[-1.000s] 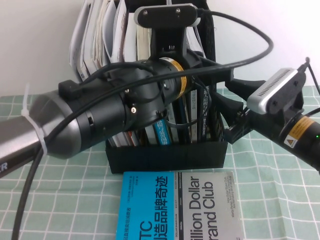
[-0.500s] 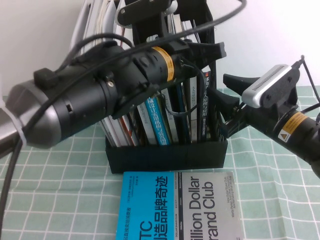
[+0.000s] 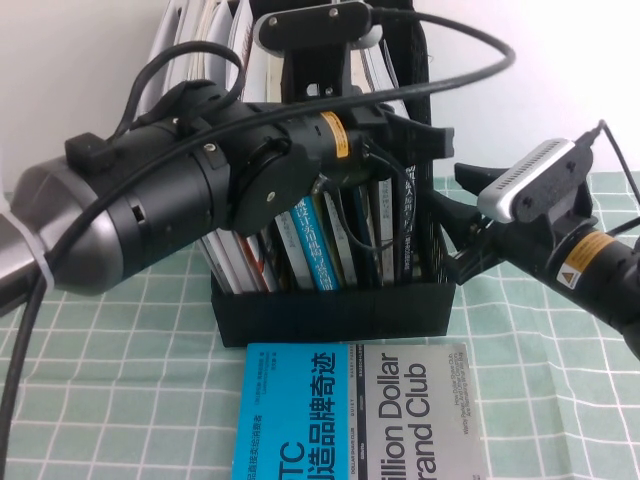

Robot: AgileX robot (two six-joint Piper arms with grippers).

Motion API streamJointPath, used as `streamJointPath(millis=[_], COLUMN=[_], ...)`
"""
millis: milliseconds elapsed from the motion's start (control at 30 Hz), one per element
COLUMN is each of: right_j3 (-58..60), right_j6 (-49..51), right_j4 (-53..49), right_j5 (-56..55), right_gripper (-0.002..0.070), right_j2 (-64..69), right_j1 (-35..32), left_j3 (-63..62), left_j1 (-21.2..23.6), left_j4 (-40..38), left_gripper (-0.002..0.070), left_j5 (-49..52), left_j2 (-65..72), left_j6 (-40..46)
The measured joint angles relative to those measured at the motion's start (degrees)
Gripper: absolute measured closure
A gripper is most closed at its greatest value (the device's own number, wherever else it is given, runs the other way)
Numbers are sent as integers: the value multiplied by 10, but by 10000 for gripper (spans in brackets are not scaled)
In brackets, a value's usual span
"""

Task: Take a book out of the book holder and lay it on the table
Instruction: Hold the bookshelf

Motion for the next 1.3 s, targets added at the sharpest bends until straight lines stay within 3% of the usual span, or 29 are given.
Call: streamJointPath(millis=[233, 567, 1300], right_j3=[29, 40, 32], right_j6=[-11, 34, 38], right_j4=[67, -37, 0], right_j5=[9, -26, -56], right_gripper=[309, 309, 309], right_j2=[-3, -6, -7], right_j1=[-10, -11, -11], left_j3=[0, -37, -90], left_j1=[-9, -18, -27], left_j4=[21, 42, 30], left_gripper=[678, 678, 678], left_j5=[23, 36, 65], left_j2=[3, 42, 70], left_j6=[43, 56, 55])
